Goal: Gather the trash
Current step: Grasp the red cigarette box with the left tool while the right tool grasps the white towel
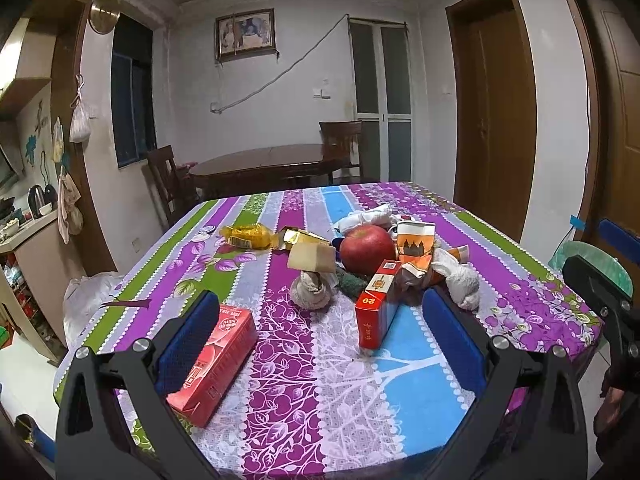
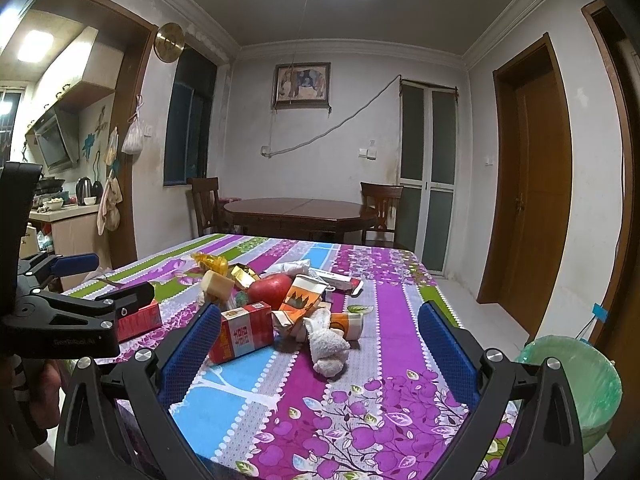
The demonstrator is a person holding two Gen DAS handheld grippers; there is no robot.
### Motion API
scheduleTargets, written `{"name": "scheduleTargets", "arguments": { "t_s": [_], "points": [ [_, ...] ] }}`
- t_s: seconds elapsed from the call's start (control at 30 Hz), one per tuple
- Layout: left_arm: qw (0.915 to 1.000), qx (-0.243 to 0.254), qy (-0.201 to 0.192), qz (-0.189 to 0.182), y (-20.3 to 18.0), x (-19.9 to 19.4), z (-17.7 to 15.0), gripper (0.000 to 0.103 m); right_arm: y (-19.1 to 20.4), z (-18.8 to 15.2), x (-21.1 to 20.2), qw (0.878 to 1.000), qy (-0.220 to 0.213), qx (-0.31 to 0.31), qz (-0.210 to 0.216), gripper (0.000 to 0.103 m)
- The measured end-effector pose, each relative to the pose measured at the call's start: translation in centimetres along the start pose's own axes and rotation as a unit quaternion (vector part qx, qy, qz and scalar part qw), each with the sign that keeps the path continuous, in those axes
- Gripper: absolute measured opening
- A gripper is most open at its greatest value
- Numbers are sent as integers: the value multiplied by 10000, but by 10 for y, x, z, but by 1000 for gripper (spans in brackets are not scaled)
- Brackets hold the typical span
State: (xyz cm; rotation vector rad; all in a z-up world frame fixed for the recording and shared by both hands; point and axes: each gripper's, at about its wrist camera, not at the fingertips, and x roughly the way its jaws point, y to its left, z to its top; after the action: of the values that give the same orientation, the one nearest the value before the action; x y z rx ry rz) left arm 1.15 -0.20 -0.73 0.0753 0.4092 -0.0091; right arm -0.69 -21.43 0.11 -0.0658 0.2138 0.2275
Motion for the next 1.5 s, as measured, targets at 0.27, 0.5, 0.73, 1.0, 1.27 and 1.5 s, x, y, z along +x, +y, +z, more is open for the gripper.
{"name": "scheduleTargets", "arguments": {
  "t_s": [0.27, 0.5, 0.73, 1.0, 1.27, 1.5],
  "points": [
    [9999, -29, 68, -80, 4, 4, -1, 98, -1, -2, 5, 9998, 139, 54, 99, 98],
    [9928, -287, 670, -953, 24, 40, -6, 97, -21, -17, 32, 9955, 815, 340, 352, 98],
    [9763, -99, 1194, -1800, -7, 95, -4, 79, -50, -34, 69, 9825, 1420, 801, 896, 88],
    [9651, -259, 1814, -1870, -20, 148, -8, 59, -69, -36, 131, 9622, 2088, 1129, 1338, 65],
    [9630, -386, 1978, -1787, -17, 147, -11, 20, -55, -28, 198, 9467, 2821, 845, 1302, 66],
    [9687, -520, 1774, -1659, -10, 127, -12, 20, -36, -37, 236, 9402, 3195, 475, 1080, 52]
  ]
}}
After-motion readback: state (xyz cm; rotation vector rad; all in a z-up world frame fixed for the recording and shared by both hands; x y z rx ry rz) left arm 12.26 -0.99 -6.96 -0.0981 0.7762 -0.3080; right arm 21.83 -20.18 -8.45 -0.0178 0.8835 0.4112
